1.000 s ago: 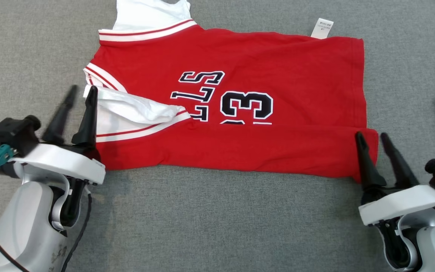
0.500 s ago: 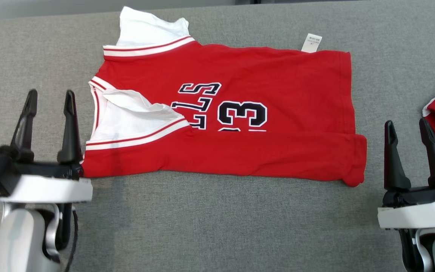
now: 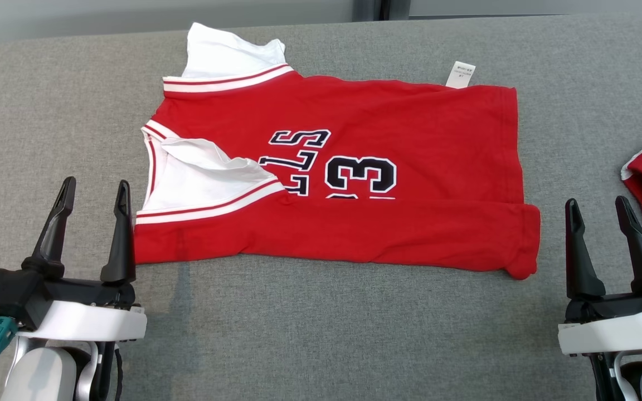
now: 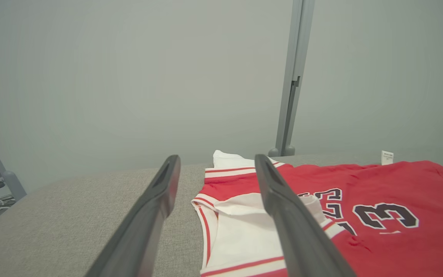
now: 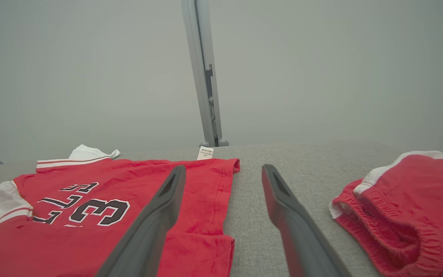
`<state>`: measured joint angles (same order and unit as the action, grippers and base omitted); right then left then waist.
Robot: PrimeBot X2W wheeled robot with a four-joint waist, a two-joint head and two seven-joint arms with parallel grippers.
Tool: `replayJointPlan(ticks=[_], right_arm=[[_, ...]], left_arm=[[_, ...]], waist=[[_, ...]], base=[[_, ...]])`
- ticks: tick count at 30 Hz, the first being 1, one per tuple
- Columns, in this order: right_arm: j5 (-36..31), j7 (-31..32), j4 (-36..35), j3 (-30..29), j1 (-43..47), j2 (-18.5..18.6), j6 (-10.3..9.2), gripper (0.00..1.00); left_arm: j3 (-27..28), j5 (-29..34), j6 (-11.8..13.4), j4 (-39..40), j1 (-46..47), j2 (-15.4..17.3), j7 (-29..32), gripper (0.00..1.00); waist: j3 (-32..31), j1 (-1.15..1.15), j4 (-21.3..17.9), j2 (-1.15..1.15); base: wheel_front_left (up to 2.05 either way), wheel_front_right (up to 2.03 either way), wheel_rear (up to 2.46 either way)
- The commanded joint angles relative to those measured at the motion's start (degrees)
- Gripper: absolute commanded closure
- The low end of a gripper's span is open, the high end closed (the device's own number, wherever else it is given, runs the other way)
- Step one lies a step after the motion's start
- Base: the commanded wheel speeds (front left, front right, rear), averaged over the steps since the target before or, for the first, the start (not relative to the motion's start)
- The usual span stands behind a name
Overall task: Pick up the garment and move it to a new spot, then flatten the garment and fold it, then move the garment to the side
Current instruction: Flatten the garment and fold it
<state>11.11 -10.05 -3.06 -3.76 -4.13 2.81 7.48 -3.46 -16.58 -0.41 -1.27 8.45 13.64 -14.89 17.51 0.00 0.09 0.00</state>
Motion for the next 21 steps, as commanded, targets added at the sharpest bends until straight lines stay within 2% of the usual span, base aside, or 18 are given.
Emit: replayJointPlan(ticks=[1, 7, 11, 21], right_arm=[[0.5, 0.2, -0.2, -0.2, 0.3, 0.2, 0.04, 0.0], [0.5, 0.8, 0.1, -0.4, 0.4, 0.2, 0.04, 0.0], [0.7, 1.4, 0.3, -0.7, 0.1, 0.2, 0.04, 0.0], [1.9, 1.6, 4.7, 0.9, -1.0, 0.2, 0.04, 0.0]], left_arm=[[0.3, 0.5, -0.5, -0.5, -0.5, -0.1, -0.2, 0.0], [0.4, 1.1, -1.1, -1.1, 0.1, -0.6, -0.2, 0.0], [0.2, 1.4, -2.6, -1.9, 1.9, -0.5, -0.2, 0.0], [-2.2, -2.7, -5.6, -16.8, 5.4, -0.4, 1.5, 0.0]], waist=[[-0.1, 0.0, -0.1, 0.0], [0.0, 0.0, 0.0, 0.0], [0.5, 0.0, 0.4, 0.0], [2.6, 0.0, 0.0, 0.0]], base=[[0.0, 0.0, 0.0], [0.0, 0.0, 0.0], [0.0, 0.0, 0.0], [0.0, 0.0, 0.0]])
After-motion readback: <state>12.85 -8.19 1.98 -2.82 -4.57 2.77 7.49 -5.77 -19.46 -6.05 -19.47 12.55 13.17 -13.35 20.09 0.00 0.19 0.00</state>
